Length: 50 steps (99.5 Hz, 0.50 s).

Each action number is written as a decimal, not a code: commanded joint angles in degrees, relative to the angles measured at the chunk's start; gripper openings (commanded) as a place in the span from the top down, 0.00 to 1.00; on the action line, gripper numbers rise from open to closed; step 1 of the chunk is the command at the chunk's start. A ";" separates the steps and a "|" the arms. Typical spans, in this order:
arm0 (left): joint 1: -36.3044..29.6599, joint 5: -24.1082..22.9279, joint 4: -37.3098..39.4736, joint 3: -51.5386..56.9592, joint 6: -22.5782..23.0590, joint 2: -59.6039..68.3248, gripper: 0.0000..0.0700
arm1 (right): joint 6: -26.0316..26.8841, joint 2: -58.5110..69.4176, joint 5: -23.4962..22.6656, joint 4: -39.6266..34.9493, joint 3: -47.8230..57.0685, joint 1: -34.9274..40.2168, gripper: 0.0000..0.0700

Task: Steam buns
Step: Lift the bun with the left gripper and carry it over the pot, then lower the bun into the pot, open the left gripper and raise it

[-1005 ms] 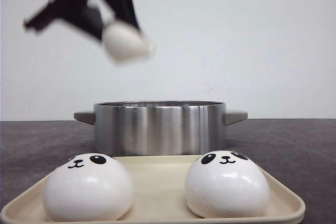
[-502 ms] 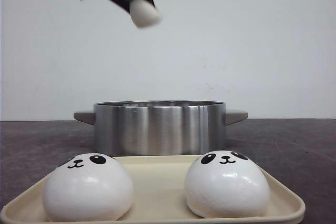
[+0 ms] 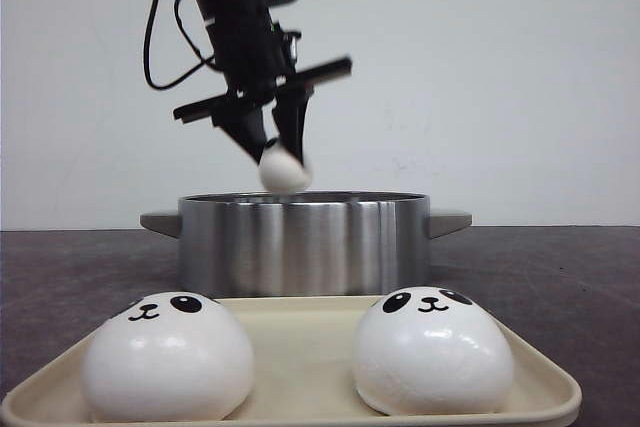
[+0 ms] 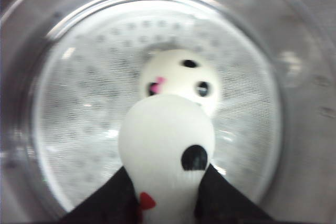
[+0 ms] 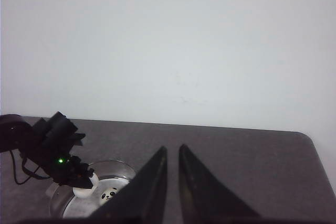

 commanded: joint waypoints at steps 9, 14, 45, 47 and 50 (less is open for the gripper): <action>0.28 -2.45 1.79 1.84 2.10 1.64 0.99 | 0.61 0.52 0.20 -3.82 1.22 0.24 0.95; 0.70 -2.19 1.88 1.84 2.34 1.97 0.99 | 0.61 0.52 0.20 -3.87 1.22 0.24 0.95; 2.32 -1.79 1.68 1.84 1.90 5.01 0.99 | 0.83 0.52 0.20 -3.87 1.22 0.24 0.95; 2.36 -1.79 1.86 1.84 1.88 5.09 0.99 | 0.81 0.52 0.20 -3.87 1.22 0.24 0.95; 2.43 -1.79 2.16 1.84 1.88 5.22 0.99 | 0.83 0.52 0.20 -3.87 1.22 0.24 0.95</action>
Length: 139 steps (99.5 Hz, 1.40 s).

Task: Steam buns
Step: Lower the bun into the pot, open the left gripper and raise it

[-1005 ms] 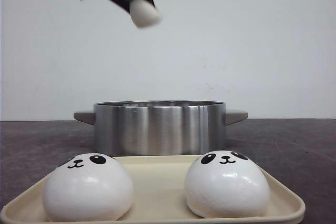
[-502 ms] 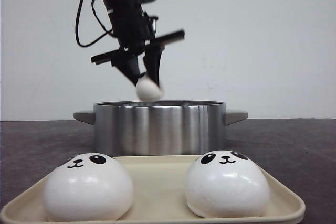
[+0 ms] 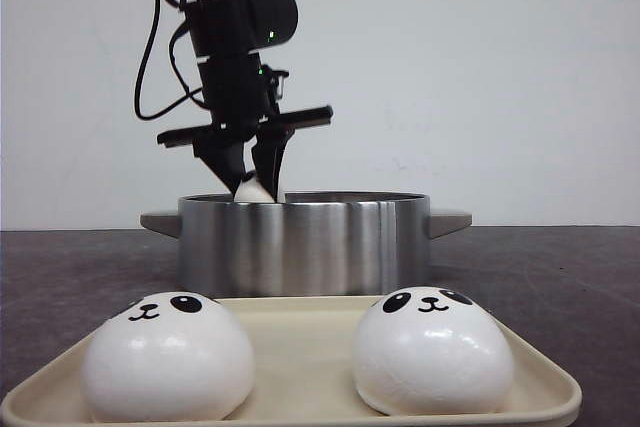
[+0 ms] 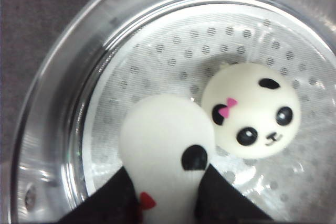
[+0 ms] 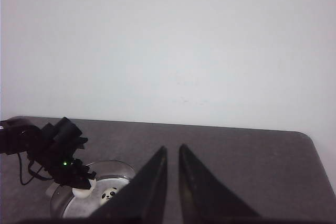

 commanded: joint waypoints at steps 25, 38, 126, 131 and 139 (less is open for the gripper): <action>0.35 3.34 2.43 1.51 0.28 4.11 0.99 | 1.20 0.52 0.20 -3.80 1.22 0.24 0.95; 0.35 3.74 2.56 1.51 0.13 4.96 0.99 | 1.22 0.52 0.17 -3.80 1.22 0.24 0.95; 0.87 3.54 3.96 3.32 0.17 5.22 0.00 | 2.27 0.52 0.17 -3.82 1.22 0.24 0.95; 0.87 3.50 3.39 4.28 0.22 5.22 0.00 | 2.27 0.52 0.17 -3.82 1.22 0.24 0.95; 0.83 3.54 2.60 6.21 0.33 5.20 0.00 | 2.25 0.52 0.17 -3.82 1.22 0.24 0.95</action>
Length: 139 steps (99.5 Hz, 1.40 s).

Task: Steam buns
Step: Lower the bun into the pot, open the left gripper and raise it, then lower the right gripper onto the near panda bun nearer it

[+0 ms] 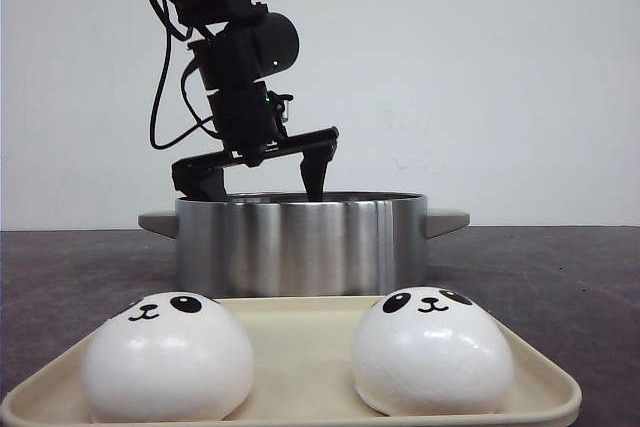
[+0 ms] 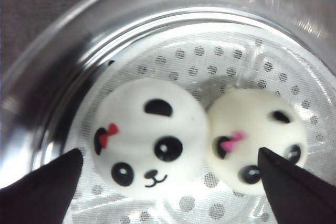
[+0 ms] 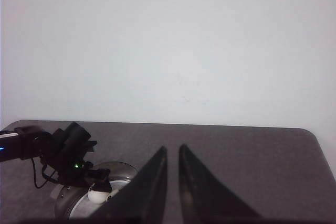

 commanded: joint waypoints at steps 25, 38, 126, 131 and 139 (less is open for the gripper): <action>-0.70 0.09 -6.67 14.10 0.42 1.11 0.00 | 0.63 0.52 0.22 -3.82 1.22 0.24 0.95; -1.55 0.09 -13.03 21.90 0.98 1.05 0.03 | 0.68 0.52 0.13 -3.78 0.74 0.24 0.95; -10.12 -4.02 -36.74 57.13 12.11 -22.62 0.51 | 5.42 19.06 -21.59 5.03 -31.21 0.37 0.86; -10.12 -4.00 -36.85 57.07 12.24 -25.18 0.51 | 5.01 20.46 -22.36 5.01 -31.65 0.37 0.68; -10.12 -3.98 -36.96 57.02 12.28 -29.35 0.51 | 4.87 22.34 -24.63 5.05 -32.76 0.46 0.40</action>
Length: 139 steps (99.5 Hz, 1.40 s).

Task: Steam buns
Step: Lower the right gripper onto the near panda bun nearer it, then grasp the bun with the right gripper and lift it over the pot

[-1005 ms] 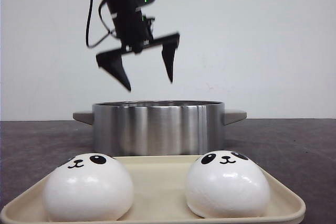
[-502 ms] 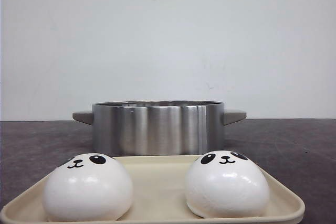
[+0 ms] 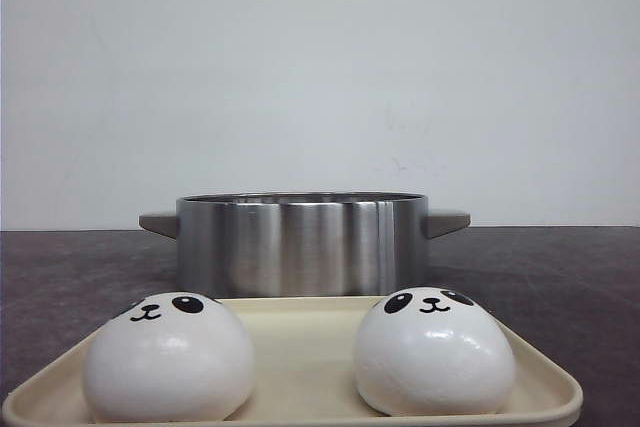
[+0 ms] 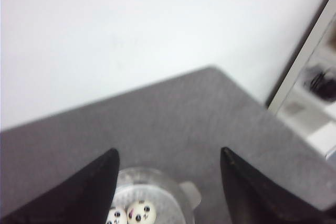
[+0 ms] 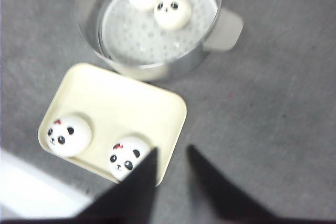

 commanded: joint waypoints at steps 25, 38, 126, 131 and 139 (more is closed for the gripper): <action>-0.57 -0.37 -3.19 -1.84 1.31 -16.74 0.51 | 3.58 4.72 -5.66 2.19 -9.60 5.25 0.38; -0.57 -2.32 -3.19 -5.86 1.29 -23.23 0.51 | 8.96 4.72 -5.75 10.58 -17.81 9.40 0.38; -0.57 -15.80 -3.19 -18.84 5.81 -33.07 0.51 | 16.15 29.00 -3.85 25.53 -22.99 18.71 0.36; -0.57 -15.80 -3.19 -18.84 5.81 -33.07 0.51 | 16.13 30.05 -3.87 25.81 -22.99 18.71 0.36; -0.57 -15.80 -3.19 -18.84 5.81 -33.07 0.51 | 16.00 31.43 -3.87 25.97 -22.99 18.69 0.36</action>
